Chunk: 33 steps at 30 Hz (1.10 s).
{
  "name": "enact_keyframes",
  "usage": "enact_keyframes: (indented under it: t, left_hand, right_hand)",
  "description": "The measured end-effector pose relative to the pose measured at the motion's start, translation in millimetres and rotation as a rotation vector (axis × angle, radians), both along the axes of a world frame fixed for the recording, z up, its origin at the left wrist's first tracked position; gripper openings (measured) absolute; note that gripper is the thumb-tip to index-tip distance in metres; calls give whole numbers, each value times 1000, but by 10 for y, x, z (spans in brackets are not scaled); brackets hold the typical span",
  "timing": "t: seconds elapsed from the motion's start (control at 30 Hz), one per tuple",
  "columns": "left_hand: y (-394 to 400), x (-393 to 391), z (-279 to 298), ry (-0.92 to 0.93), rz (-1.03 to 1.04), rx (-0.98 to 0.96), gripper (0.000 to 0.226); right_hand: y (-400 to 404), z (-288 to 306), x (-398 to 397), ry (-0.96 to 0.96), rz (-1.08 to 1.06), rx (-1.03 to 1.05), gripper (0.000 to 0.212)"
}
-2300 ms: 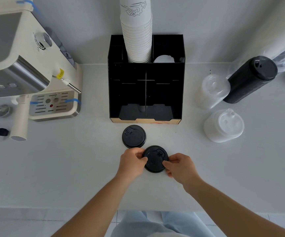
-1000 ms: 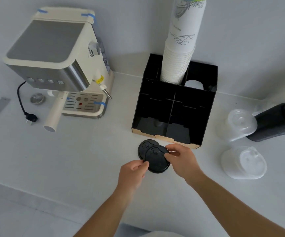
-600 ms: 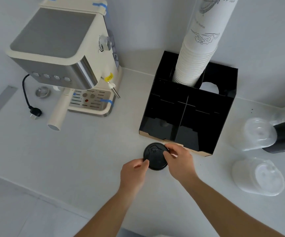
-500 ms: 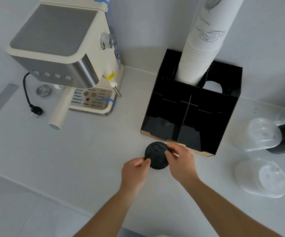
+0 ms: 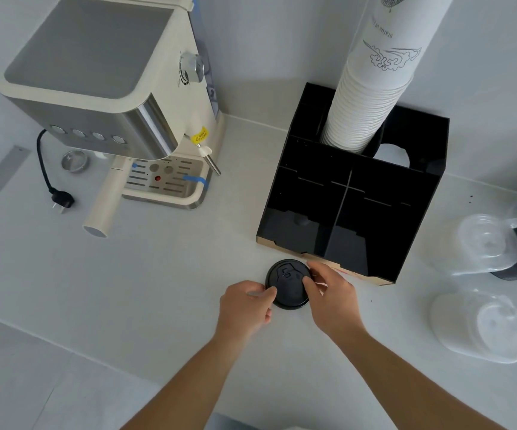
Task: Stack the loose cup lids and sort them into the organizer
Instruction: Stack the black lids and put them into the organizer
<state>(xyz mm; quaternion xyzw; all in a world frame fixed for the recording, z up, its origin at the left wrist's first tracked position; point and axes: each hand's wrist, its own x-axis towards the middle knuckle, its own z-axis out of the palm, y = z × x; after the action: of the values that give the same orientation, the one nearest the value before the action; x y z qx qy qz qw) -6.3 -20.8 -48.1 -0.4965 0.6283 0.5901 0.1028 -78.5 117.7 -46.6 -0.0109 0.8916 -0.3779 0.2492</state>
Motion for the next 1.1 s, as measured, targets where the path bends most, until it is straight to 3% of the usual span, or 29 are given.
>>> enact_keyframes:
  t: [0.2,0.37,0.47,0.53,0.77,0.9,1.1]
  left_hand:
    - [4,-28,14,-22,-37,-12,15]
    - [15,-17,19,-11,34,111,16]
    - [18,23,37,-12,84,198,14]
    - [25,59,58,-7,94,205,12]
    - [108,172,134,34,29,88,21]
    - [116,256,224,86,16,125,3]
    - [187,299,399,179,18,148,28]
  right_hand:
    - [-8,-12,-8,-34,9,61,21]
    - [0,39,2,-174,-105,-26,13]
    - [37,61,32,-221,-163,-103,21]
    - [56,76,69,-230,-210,-138,16]
    - [197,164,215,-263,-289,-201,17]
    - [268,219,271,-255,-278,-215,23]
    - [398,391,288,-195,-230,-221,22]
